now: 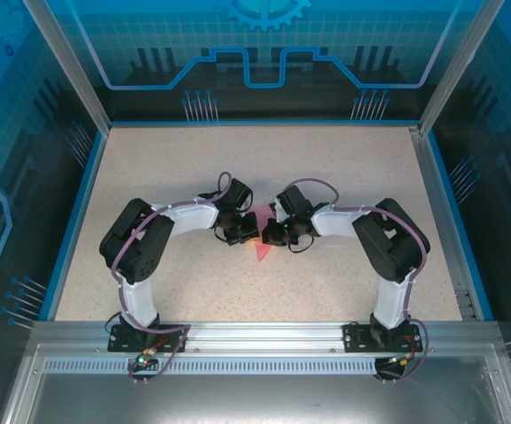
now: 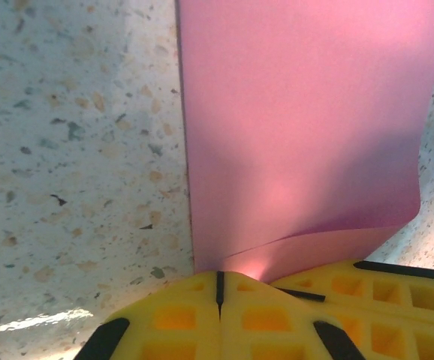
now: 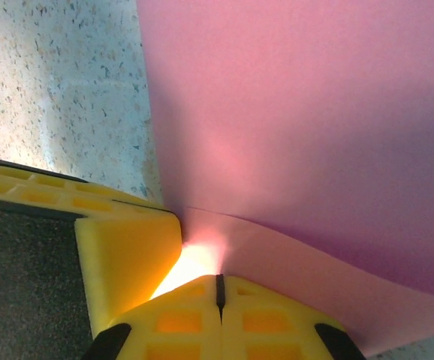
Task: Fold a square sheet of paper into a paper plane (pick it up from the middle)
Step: Third fold the triangle at the center of the table.
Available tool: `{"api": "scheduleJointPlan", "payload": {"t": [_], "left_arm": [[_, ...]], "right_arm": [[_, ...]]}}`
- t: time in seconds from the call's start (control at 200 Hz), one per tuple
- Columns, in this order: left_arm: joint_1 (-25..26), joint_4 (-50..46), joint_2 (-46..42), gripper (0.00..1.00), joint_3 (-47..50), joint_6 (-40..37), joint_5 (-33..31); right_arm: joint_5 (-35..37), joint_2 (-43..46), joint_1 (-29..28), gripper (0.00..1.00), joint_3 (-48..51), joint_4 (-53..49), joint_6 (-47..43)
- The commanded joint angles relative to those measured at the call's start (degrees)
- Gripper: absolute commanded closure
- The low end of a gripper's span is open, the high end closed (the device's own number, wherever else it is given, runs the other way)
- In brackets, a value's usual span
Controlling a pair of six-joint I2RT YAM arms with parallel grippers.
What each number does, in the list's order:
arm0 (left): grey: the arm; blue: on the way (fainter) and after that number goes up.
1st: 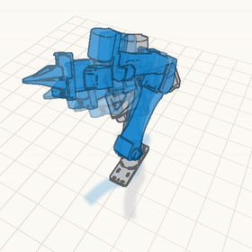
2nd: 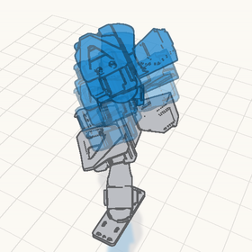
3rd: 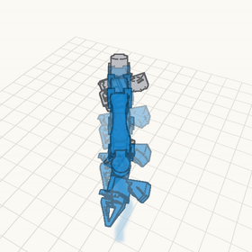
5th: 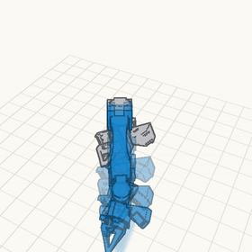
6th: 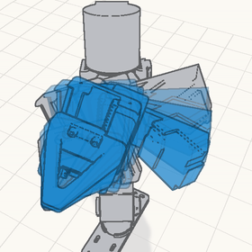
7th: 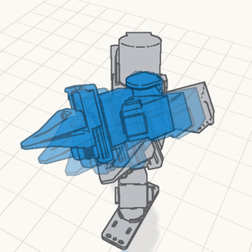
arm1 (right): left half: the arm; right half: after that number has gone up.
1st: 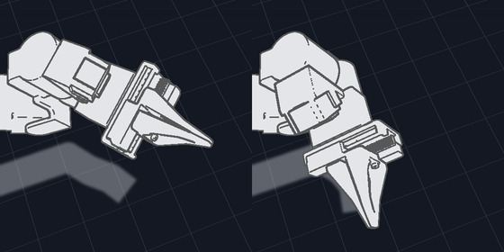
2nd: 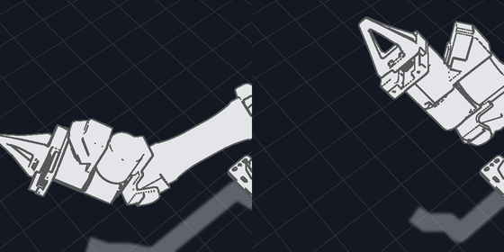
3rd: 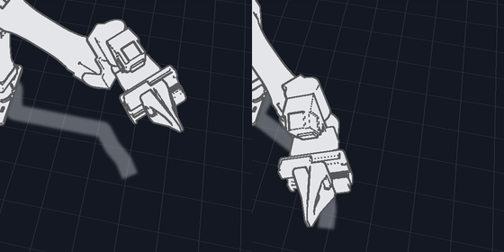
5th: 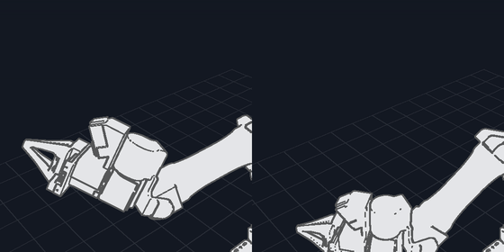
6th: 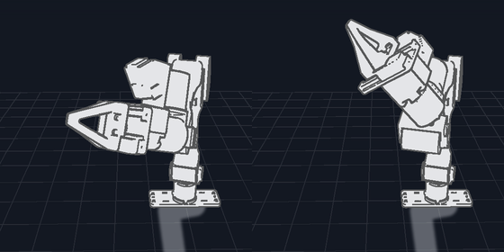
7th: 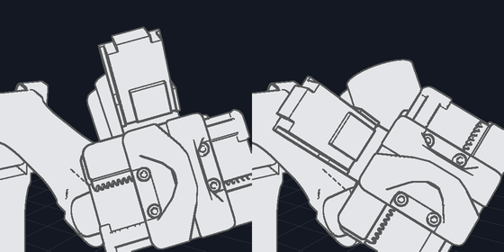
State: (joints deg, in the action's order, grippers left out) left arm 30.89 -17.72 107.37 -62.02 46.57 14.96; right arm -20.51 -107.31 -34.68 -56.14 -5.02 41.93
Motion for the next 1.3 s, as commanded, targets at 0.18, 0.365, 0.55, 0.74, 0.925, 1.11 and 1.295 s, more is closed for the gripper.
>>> {"api": "scheduleJointPlan", "payload": {"t": [0.18, 0.365, 0.55, 0.74, 0.925, 1.11, 1.295], "left_arm": [[0.2, -2.8, 2.2, 1.00, 4.8, -0.3, -2.2], [0.5, -2.2, 2.4, 1.00, 5.9, -0.1, -2.4], [0.7, -2.2, 2.4, 1.00, 5.9, 0.0, -2.3], [0.8, -2.3, 2.4, 1.00, 6.1, 0.2, -2.6], [0.8, -2.5, 2.4, 1.00, 5.9, 0.3, -2.9], [0.8, -2.7, 2.2, 1.00, 5.9, 0.3, -3.1], [0.8, -2.8, 2.1, 1.00, 6.0, 0.3, -3.3]], "right_arm": [[-5.8, 7.3, 0.7, 0.95, 7.0, 5.1, 0.2], [-6.7, 9.1, -1.1, 0.94, 9.0, 6.9, 1.7], [-6.8, 6.9, -3.1, 0.94, 9.8, 8.8, 3.6], [-6.8, 5.0, -3.8, 0.94, 9.6, 8.1, 3.5], [-6.0, 4.1, -3.9, 0.94, 10.3, 6.0, 2.3], [-6.0, 3.0, -4.1, 0.94, 10.5, 4.7, 0.7], [-4.3, 5.3, -4.6, 0.94, 9.3, 2.1, -1.1]]}}
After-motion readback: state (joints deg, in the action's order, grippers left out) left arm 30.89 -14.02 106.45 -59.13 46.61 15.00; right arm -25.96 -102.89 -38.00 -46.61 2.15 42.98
